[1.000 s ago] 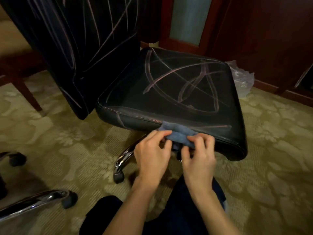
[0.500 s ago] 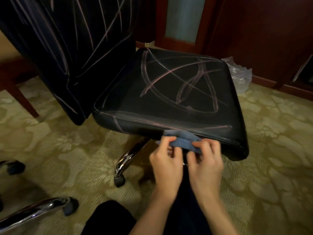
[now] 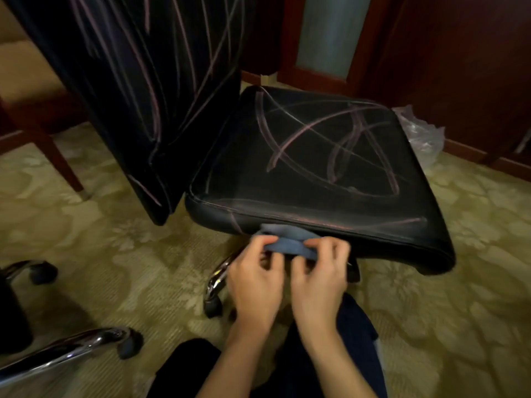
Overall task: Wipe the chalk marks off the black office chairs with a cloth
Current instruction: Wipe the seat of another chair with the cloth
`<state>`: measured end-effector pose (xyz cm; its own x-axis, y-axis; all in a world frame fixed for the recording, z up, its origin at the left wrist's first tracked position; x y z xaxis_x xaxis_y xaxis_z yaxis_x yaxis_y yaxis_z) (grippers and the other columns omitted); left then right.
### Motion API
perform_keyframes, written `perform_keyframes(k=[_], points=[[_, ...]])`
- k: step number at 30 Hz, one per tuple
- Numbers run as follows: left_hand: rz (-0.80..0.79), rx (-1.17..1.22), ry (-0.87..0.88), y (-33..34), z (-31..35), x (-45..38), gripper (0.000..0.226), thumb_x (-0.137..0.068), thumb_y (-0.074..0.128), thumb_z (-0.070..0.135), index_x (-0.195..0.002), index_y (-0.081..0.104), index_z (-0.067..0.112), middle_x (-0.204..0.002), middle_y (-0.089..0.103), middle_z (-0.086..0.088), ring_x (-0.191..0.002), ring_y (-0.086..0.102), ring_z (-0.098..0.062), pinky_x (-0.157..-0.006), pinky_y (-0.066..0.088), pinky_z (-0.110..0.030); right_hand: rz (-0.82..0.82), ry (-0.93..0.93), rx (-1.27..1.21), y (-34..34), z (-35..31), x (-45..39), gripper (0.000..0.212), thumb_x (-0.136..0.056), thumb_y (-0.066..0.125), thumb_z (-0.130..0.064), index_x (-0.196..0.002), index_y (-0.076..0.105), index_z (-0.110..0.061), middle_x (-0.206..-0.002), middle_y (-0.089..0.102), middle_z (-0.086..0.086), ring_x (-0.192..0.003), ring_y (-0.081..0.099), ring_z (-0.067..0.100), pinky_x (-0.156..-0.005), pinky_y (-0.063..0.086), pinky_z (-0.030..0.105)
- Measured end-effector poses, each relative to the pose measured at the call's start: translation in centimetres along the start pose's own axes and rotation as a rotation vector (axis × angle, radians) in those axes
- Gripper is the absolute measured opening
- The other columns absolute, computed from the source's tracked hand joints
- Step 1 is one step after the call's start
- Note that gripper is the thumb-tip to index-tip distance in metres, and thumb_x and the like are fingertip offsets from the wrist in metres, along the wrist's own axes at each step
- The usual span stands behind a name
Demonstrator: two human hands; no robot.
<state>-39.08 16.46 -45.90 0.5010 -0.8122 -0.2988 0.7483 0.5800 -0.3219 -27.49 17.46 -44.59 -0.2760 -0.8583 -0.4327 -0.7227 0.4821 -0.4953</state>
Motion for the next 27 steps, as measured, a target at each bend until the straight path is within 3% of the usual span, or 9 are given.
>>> perform_keyframes(k=[4, 8, 11, 14, 19, 24, 27], points=[[0.163, -0.029, -0.117, -5.9, -3.1, -3.5, 0.029, -0.083, 0.066, 0.004, -0.096, 0.063, 0.03, -0.076, 0.071, 0.01, -0.073, 0.07, -0.003, -0.074, 0.059, -0.043, -0.156, -0.061, -0.145, 5.9, -4.5, 2.1, 0.022, -0.08, 0.068, 0.005, -0.094, 0.063, -0.011, -0.11, 0.046, -0.006, -0.087, 0.042, -0.008, -0.08, 0.037, 0.004], [0.194, -0.023, -0.102, -6.5, -2.4, -4.4, 0.03, -0.083, 0.066, -0.002, -0.093, 0.064, 0.025, -0.074, 0.069, 0.01, -0.07, 0.068, -0.002, -0.07, 0.059, -0.033, -0.154, -0.038, -0.195, 6.4, -5.3, 2.0, 0.02, -0.082, 0.068, 0.002, -0.095, 0.065, -0.013, -0.107, 0.044, -0.012, -0.09, 0.048, -0.015, -0.076, 0.038, 0.0], [0.109, 0.028, -0.089, -3.3, -1.3, -2.4, 0.038, -0.082, 0.066, -0.005, -0.088, 0.06, 0.032, -0.072, 0.068, 0.009, -0.068, 0.067, -0.001, -0.067, 0.056, -0.022, -0.111, -0.021, -0.115, 3.3, -2.6, 1.1, 0.019, -0.082, 0.071, -0.001, -0.095, 0.066, -0.013, -0.109, 0.046, -0.01, -0.088, 0.046, -0.011, -0.078, 0.038, -0.001], [-0.046, 0.04, -0.056, 0.6, -0.2, -0.5, 0.024, -0.081, 0.065, 0.004, -0.09, 0.06, 0.026, -0.073, 0.068, 0.007, -0.07, 0.068, -0.005, -0.069, 0.058, -0.038, -0.027, 0.011, -0.053, -0.7, 0.8, 0.0, 0.022, -0.079, 0.073, 0.003, -0.096, 0.069, -0.009, -0.107, 0.049, -0.005, -0.088, 0.046, -0.008, -0.082, 0.035, -0.003], [-0.167, 0.032, -0.019, 2.2, 0.9, 0.6, 0.018, -0.08, 0.061, 0.022, -0.094, 0.055, 0.033, -0.077, 0.069, 0.009, -0.078, 0.07, -0.013, -0.078, 0.057, -0.045, 0.054, 0.03, -0.022, -2.7, 1.9, -0.6, 0.022, -0.078, 0.072, 0.007, -0.096, 0.069, -0.005, -0.103, 0.051, -0.001, -0.089, 0.049, 0.0, -0.082, 0.036, -0.002], [0.033, 0.066, -0.089, -2.5, 0.4, -2.8, 0.025, -0.077, 0.07, 0.011, -0.091, 0.063, 0.031, -0.073, 0.071, 0.009, -0.07, 0.069, -0.004, -0.071, 0.059, -0.036, -0.11, -0.048, -0.084, 1.0, -2.3, -0.6, 0.021, -0.081, 0.071, -0.002, -0.1, 0.068, -0.011, -0.107, 0.051, -0.004, -0.09, 0.049, -0.003, -0.08, 0.041, 0.003], [0.165, 0.044, -0.143, -6.0, -0.9, -5.7, 0.025, -0.075, 0.071, 0.007, -0.087, 0.064, 0.028, -0.067, 0.068, 0.008, -0.063, 0.065, -0.001, -0.067, 0.056, -0.028, -0.209, -0.093, -0.078, 4.4, -6.1, -0.4, 0.018, -0.083, 0.07, -0.006, -0.098, 0.067, -0.014, -0.106, 0.052, -0.004, -0.083, 0.053, 0.005, -0.075, 0.052, 0.027]])
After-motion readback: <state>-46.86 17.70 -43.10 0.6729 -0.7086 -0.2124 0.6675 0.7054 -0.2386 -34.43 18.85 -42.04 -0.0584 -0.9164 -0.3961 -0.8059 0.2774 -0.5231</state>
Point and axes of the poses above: each hand's wrist, its own x-axis away from the middle knuckle, its own y-axis out of the palm, z = x × y, the point moved 4 cm from there along -x, towards the middle knuckle
